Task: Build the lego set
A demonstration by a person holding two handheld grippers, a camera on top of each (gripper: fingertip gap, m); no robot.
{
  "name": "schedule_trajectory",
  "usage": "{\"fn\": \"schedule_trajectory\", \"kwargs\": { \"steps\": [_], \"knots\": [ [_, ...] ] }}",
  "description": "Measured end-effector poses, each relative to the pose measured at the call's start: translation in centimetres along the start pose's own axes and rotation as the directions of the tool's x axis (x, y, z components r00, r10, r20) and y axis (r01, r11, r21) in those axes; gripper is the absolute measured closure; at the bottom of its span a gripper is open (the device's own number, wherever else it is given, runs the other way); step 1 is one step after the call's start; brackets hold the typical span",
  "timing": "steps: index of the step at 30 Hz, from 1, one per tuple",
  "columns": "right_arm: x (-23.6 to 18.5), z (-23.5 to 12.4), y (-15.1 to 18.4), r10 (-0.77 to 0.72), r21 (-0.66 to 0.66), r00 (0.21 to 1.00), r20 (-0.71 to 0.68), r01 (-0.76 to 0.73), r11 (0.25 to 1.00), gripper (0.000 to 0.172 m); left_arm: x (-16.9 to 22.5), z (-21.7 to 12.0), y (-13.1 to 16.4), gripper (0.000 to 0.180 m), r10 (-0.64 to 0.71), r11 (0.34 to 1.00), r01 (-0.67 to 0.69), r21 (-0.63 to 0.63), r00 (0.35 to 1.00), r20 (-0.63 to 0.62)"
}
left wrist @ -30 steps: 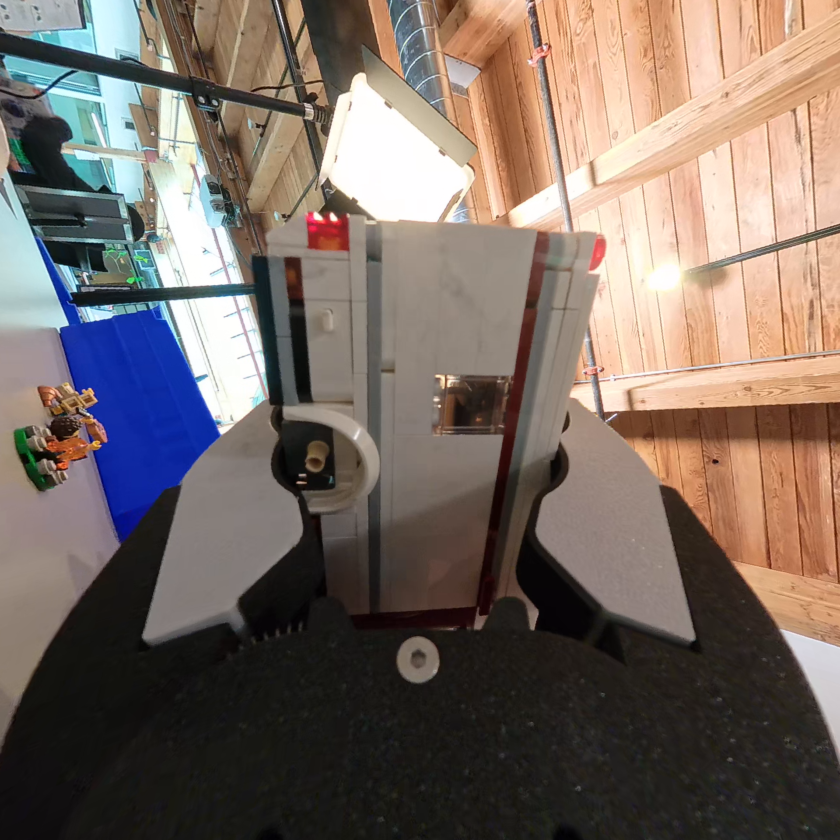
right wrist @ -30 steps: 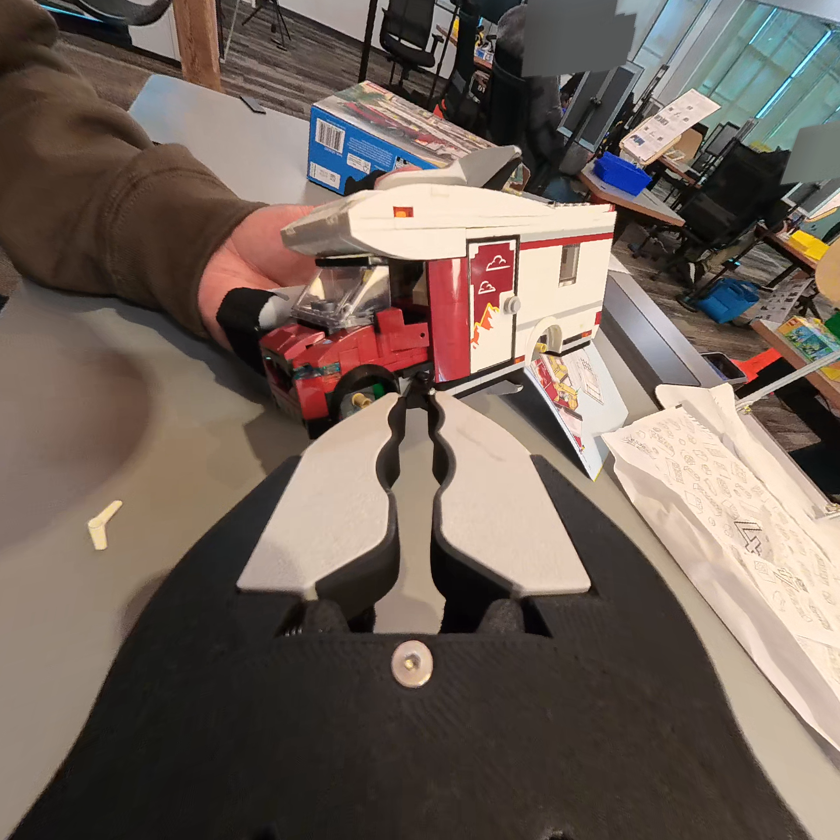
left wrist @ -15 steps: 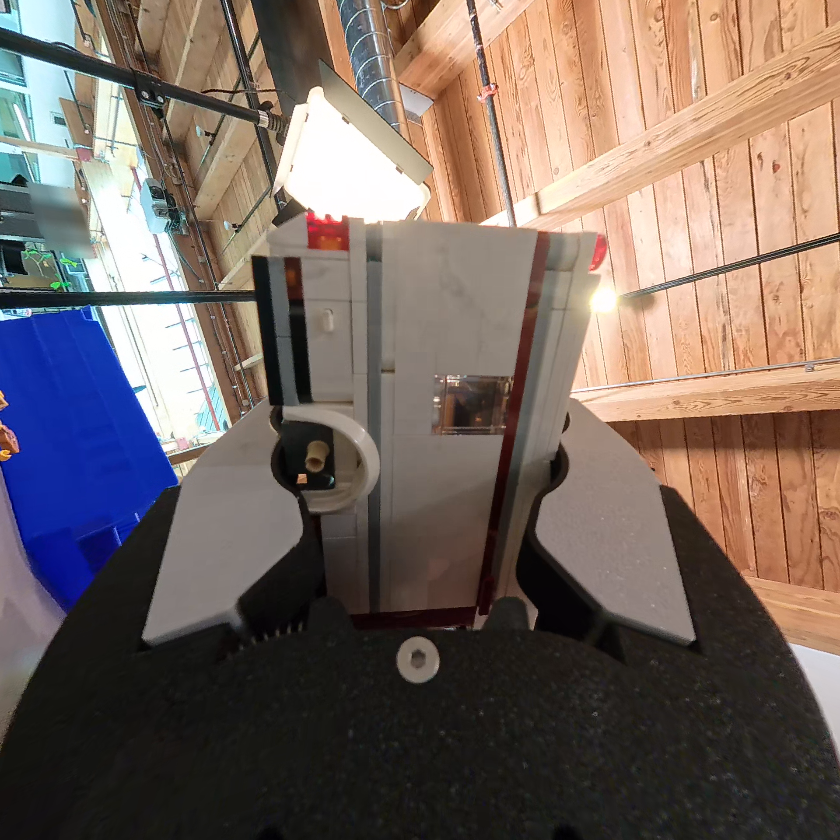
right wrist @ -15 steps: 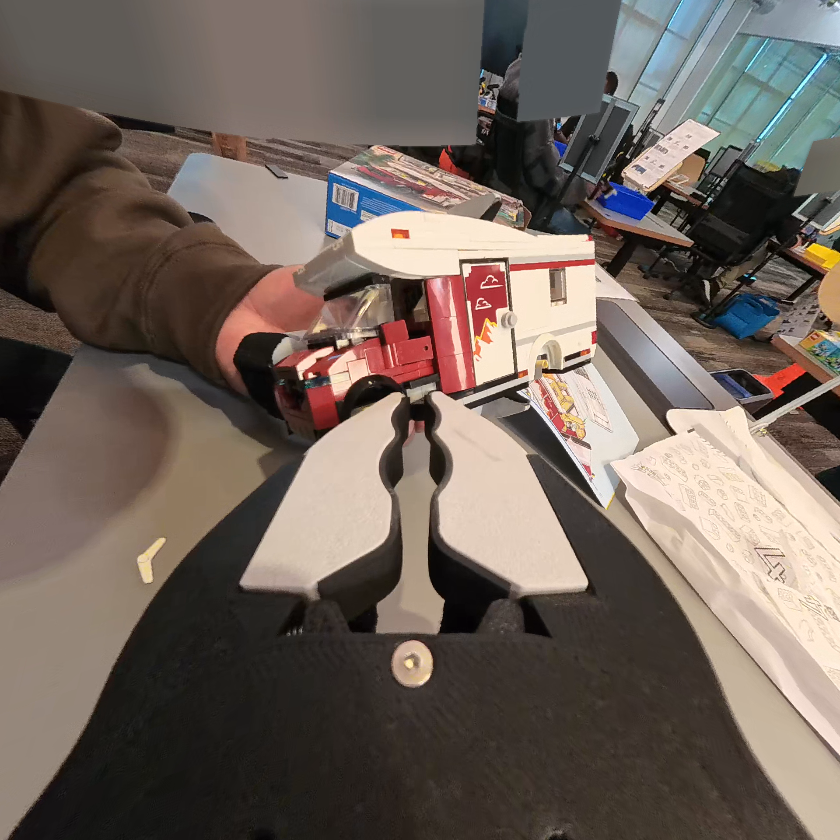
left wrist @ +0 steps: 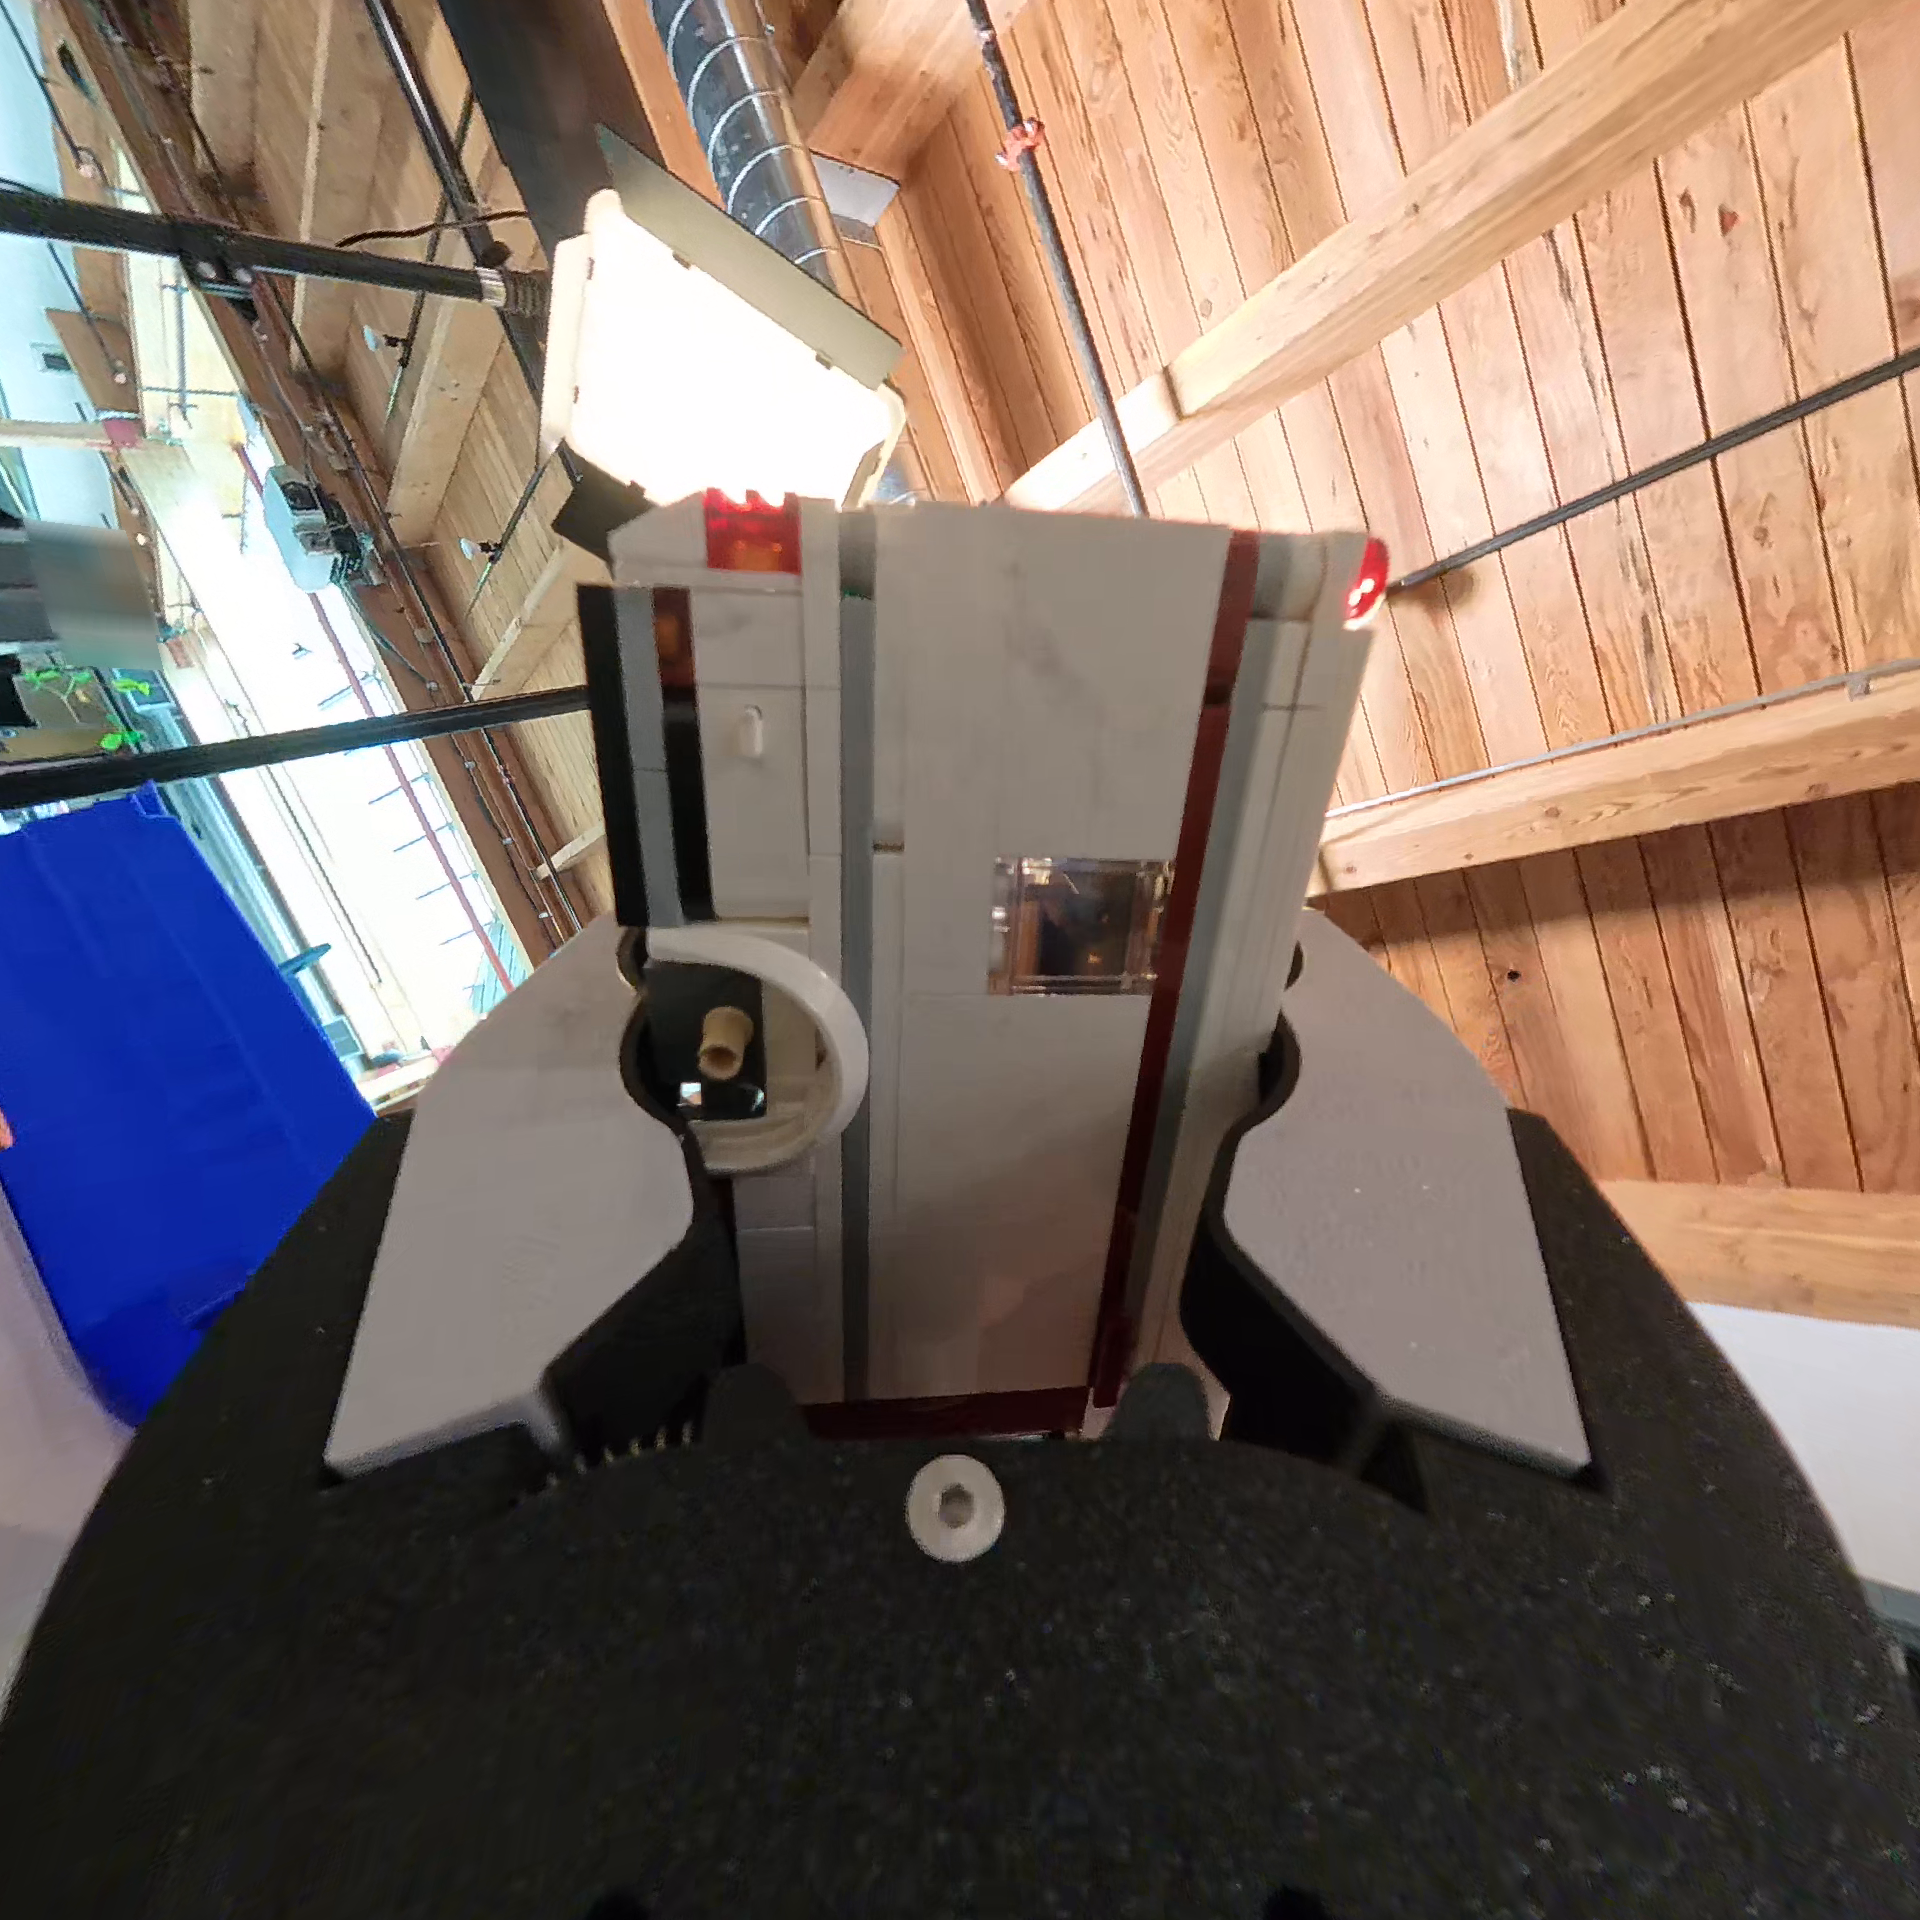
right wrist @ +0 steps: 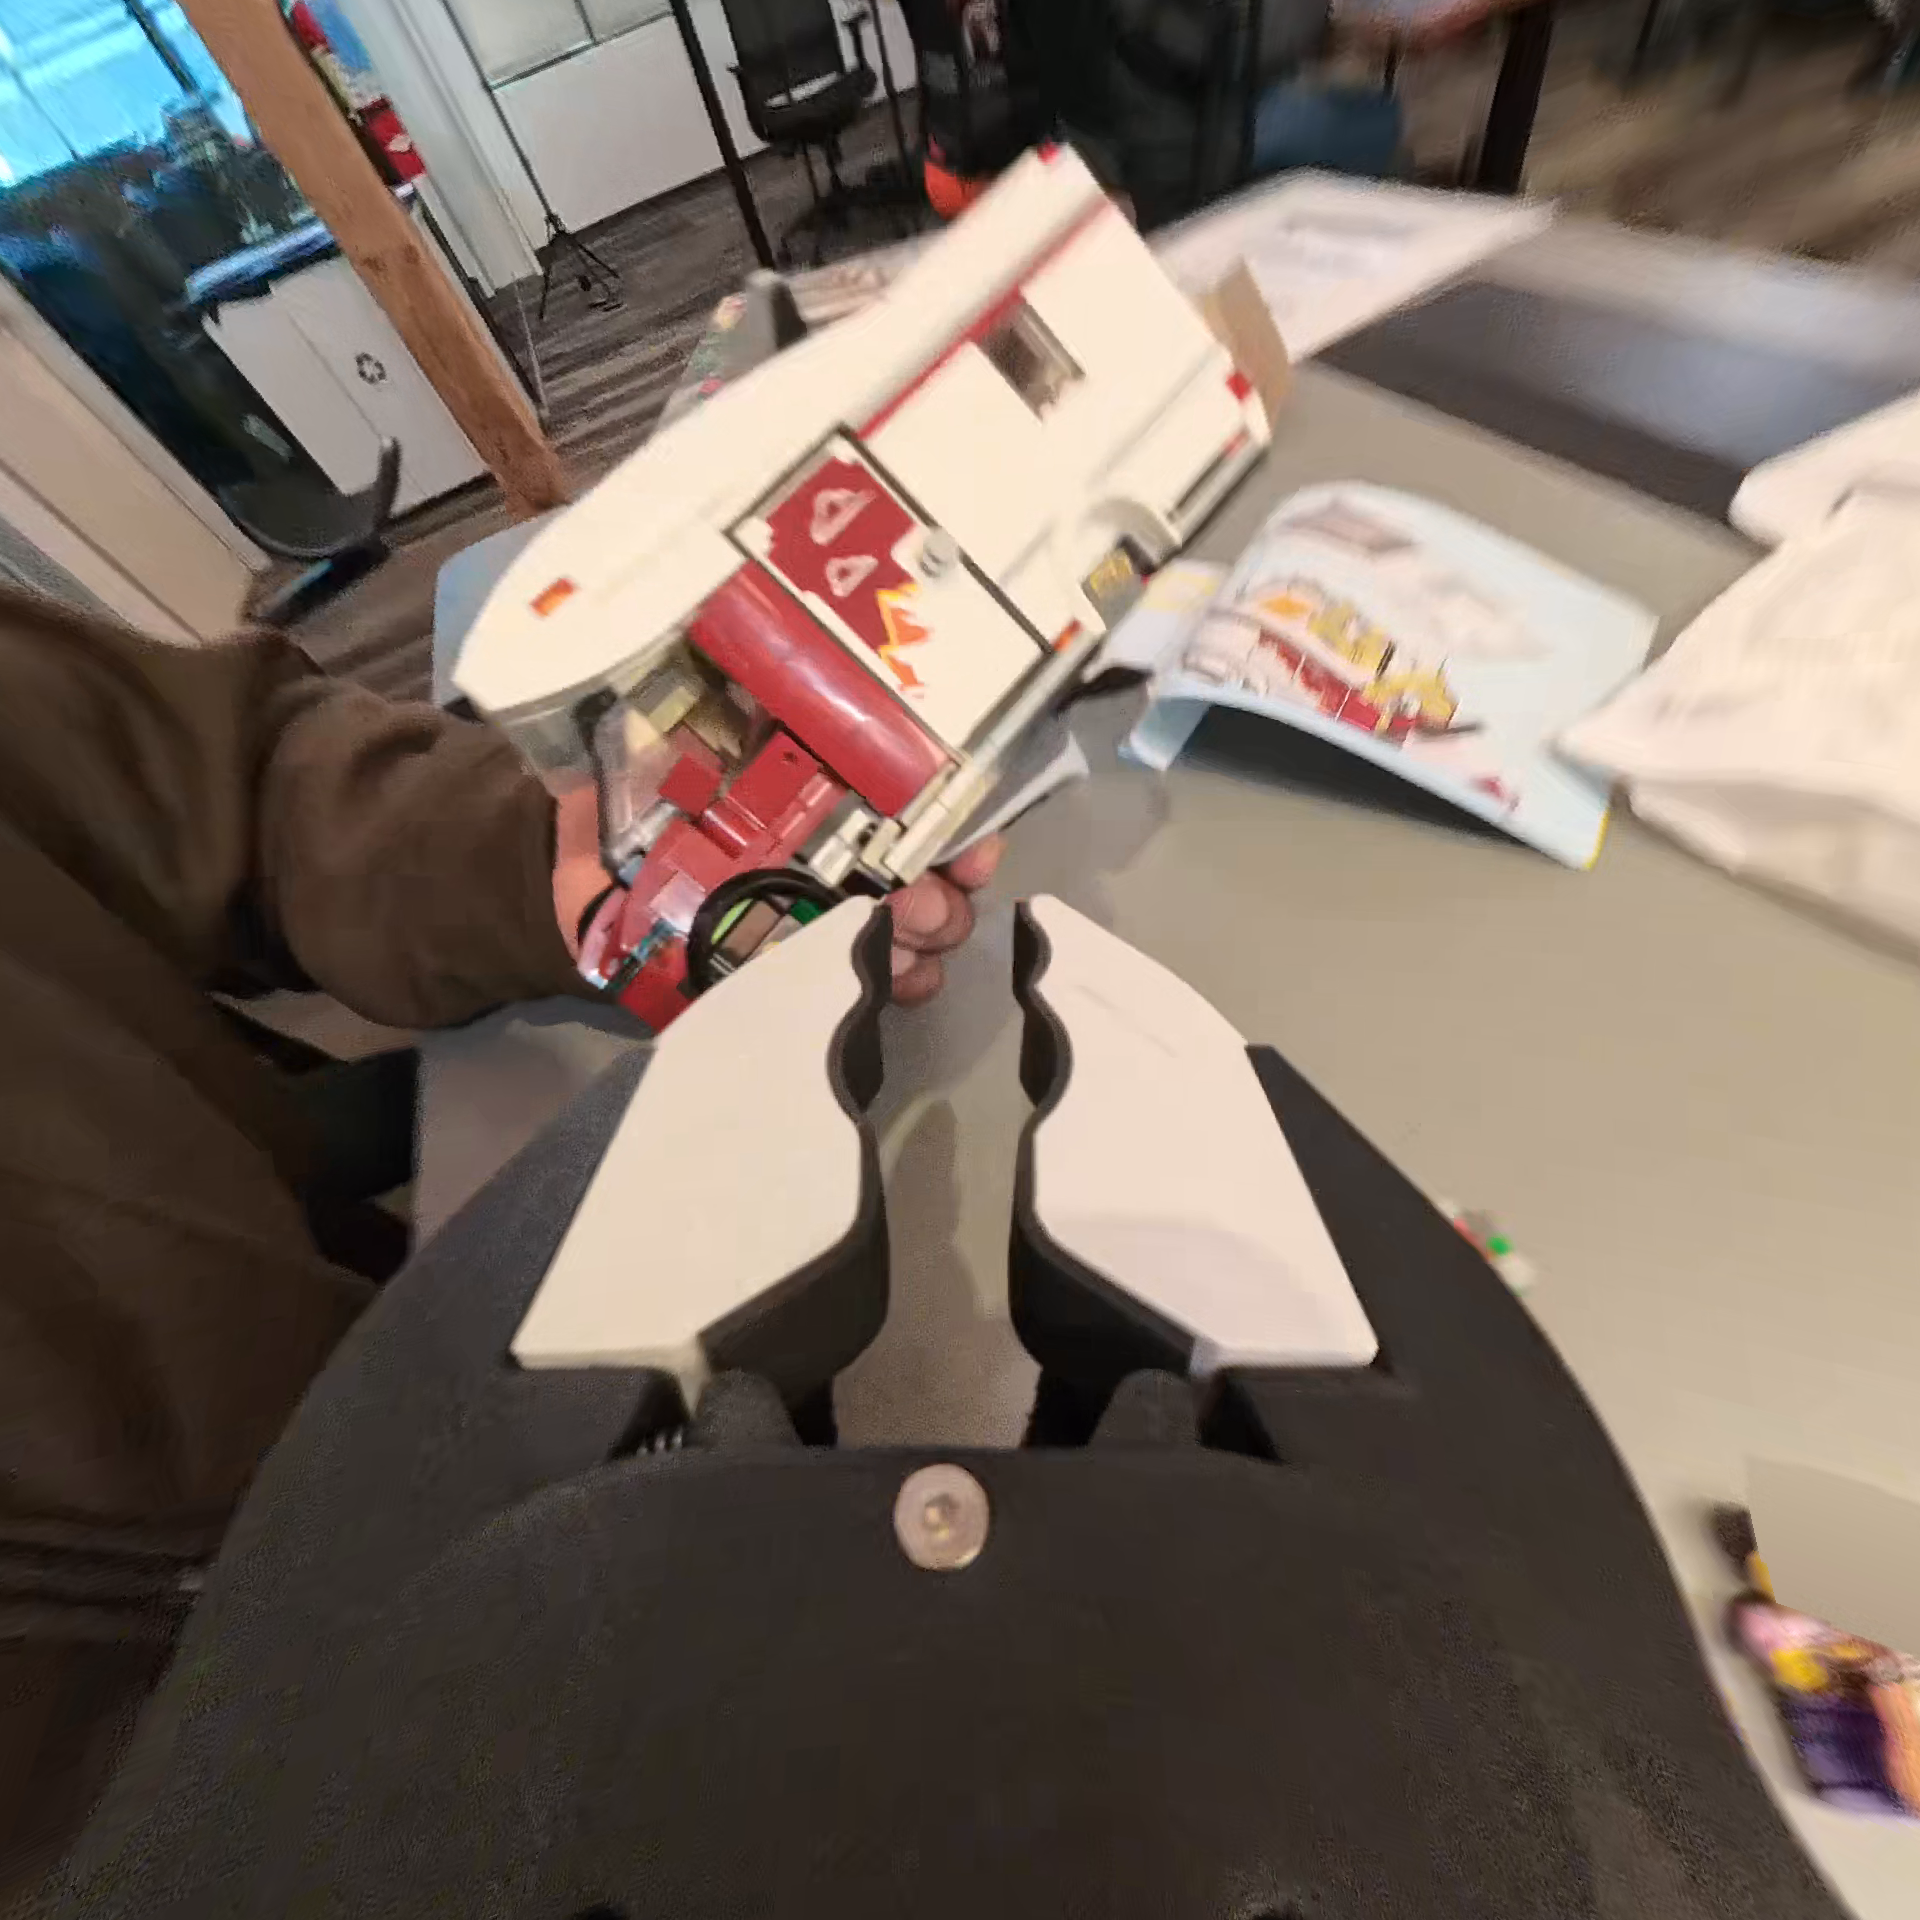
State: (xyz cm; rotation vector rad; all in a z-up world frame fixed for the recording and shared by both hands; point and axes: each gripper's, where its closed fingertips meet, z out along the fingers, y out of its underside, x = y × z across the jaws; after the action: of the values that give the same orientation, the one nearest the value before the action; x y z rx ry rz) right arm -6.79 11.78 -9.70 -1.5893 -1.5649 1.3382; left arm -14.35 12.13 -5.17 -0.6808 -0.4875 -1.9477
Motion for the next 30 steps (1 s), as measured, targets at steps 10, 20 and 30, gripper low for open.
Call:
{"fn": "schedule_trajectory", "kwargs": {
  "steps": [10,20,30],
  "knots": [
    [-0.5,0.1,-0.4,0.287,-0.04,0.945,0.158,-0.284,0.958,0.14,-0.7,-0.5,0.1,0.071,0.043,0.999,-0.043,0.006,0.999,0.023],
    [-0.3,0.8,0.6,0.369,-0.109,0.908,0.2,-0.353,0.929,0.142,-0.6,-0.4,0.6,0.072,0.092,0.996,-0.091,-0.026,0.995,0.039],
    [-0.6,1.1,1.0,0.372,-0.113,0.9,0.226,-0.355,0.928,0.155,-0.6,-0.3,1.2,0.071,0.138,0.989,-0.135,-0.064,0.989,0.049]
  ]
}}
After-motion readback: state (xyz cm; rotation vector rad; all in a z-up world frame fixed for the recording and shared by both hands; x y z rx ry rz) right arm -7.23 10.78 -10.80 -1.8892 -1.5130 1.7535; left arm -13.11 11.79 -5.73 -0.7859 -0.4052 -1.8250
